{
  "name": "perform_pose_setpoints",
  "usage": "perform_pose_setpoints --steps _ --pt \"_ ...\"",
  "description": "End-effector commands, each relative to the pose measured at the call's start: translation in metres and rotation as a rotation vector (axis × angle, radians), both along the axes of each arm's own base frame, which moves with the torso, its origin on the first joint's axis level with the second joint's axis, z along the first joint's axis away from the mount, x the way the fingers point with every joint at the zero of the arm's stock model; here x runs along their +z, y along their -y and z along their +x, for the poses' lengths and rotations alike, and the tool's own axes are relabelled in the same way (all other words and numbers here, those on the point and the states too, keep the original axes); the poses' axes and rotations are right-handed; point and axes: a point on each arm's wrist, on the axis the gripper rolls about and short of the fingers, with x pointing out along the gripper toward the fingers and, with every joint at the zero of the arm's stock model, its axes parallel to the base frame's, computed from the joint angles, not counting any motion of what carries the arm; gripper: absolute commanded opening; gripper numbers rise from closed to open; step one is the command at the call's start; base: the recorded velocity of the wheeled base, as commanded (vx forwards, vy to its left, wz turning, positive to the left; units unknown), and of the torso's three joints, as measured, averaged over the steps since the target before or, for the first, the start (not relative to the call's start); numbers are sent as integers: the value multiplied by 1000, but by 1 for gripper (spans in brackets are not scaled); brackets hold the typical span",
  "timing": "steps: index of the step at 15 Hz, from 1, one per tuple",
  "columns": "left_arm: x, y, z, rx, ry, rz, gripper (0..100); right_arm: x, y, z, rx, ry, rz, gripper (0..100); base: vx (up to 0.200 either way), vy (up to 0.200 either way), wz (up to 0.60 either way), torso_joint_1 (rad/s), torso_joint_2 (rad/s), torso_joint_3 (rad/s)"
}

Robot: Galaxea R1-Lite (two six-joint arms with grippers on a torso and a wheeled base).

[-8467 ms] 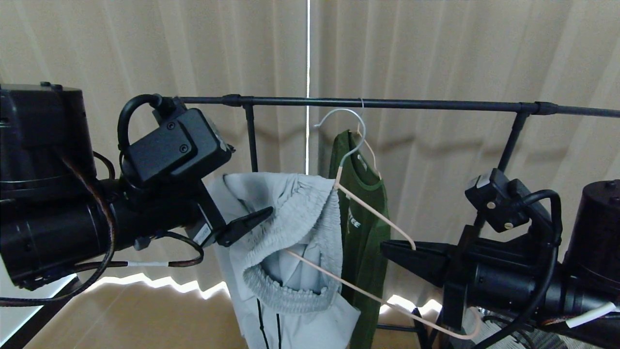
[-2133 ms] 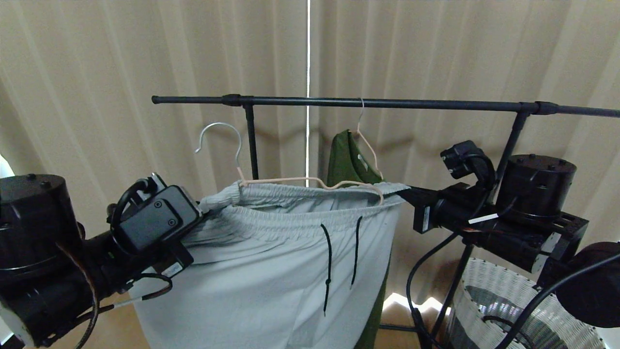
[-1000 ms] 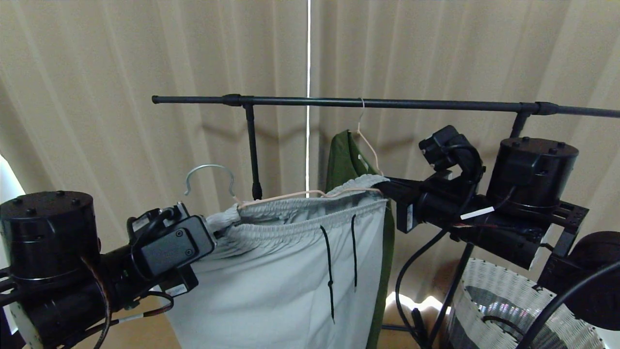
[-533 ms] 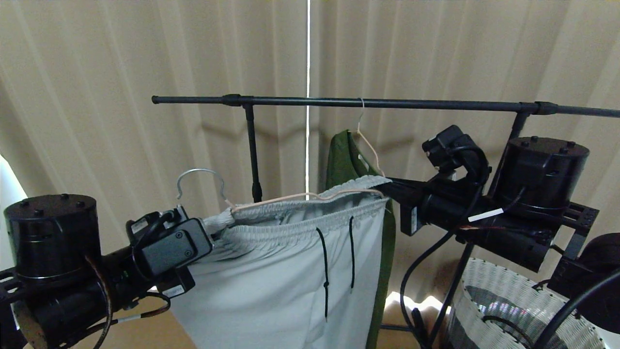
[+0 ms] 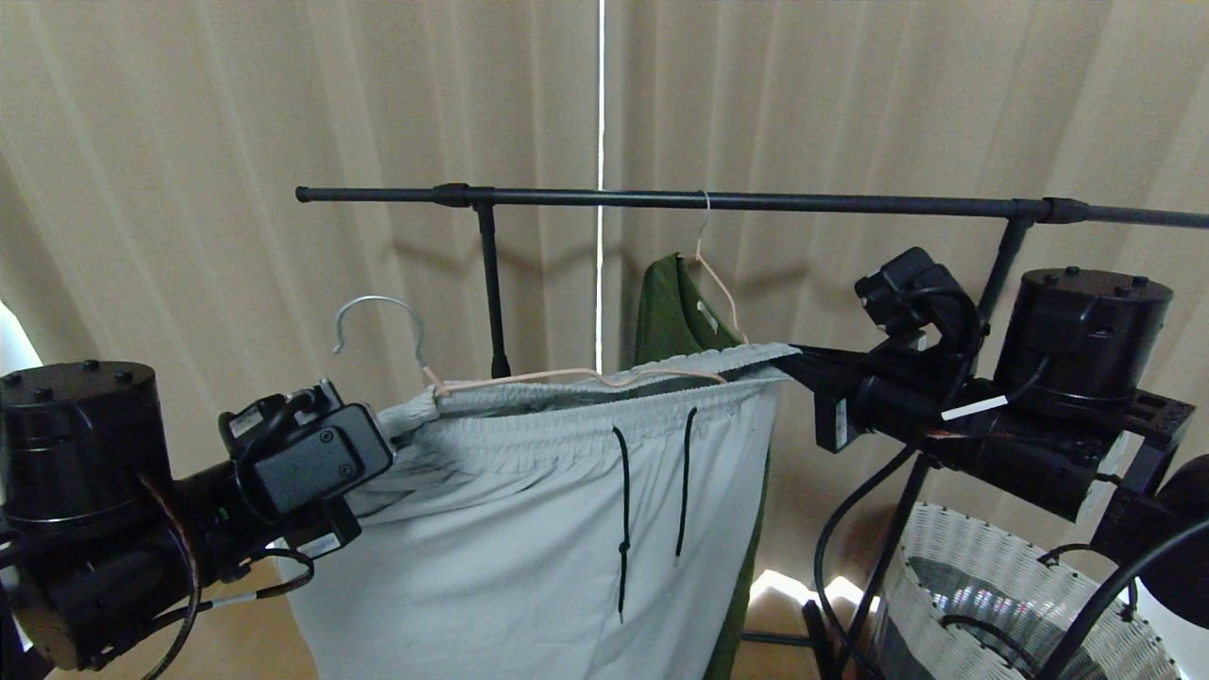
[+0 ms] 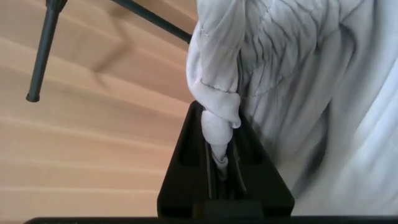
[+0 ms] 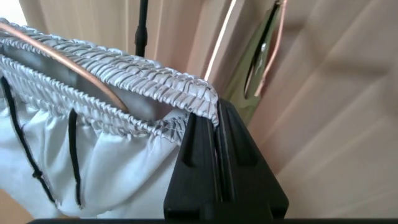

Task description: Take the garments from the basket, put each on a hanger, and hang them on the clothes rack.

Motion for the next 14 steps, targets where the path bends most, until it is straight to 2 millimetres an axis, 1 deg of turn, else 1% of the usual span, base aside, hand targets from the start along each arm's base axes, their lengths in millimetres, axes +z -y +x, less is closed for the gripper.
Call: perform_pose_setpoints --steps 1,2,3,5,8,9,10,11,12,14 --pt "-2 1 0 -6 -4 16 0 12 -4 1 11 17 8 0 0 0 0 0 0 0" --pt "-6 2 2 -23 -9 57 0 21 -14 -1 45 -1 -1 0 0 0 0 0 0 0" --pt "-8 4 3 -32 -14 71 0 27 -20 -3 65 -3 -2 0 0 0 0 0 0 0" --pt "-9 9 4 -52 -21 74 0 31 -30 -6 102 -10 -5 0 0 0 0 0 0 0" --pt "-2 19 9 -79 -1 42 0 28 -50 -19 179 -25 -13 0 0 0 0 0 0 0" --pt "2 22 10 -71 2 -10 0 25 -53 -21 192 -32 -20 0 0 0 0 0 0 0" --pt "5 24 11 -66 4 -45 0 23 -53 -22 192 -37 -23 0 0 0 0 0 0 0" --pt "10 28 12 -64 9 -116 0 18 -52 -24 193 -54 -31 0 0 0 0 0 0 0" --pt "15 32 12 -64 23 -184 0 11 -49 -27 193 -73 -41 100 0 0 0 0 0 0" --pt "18 35 14 -65 48 -271 0 6 -48 -29 194 -81 -35 100 0 0 0 0 0 0"
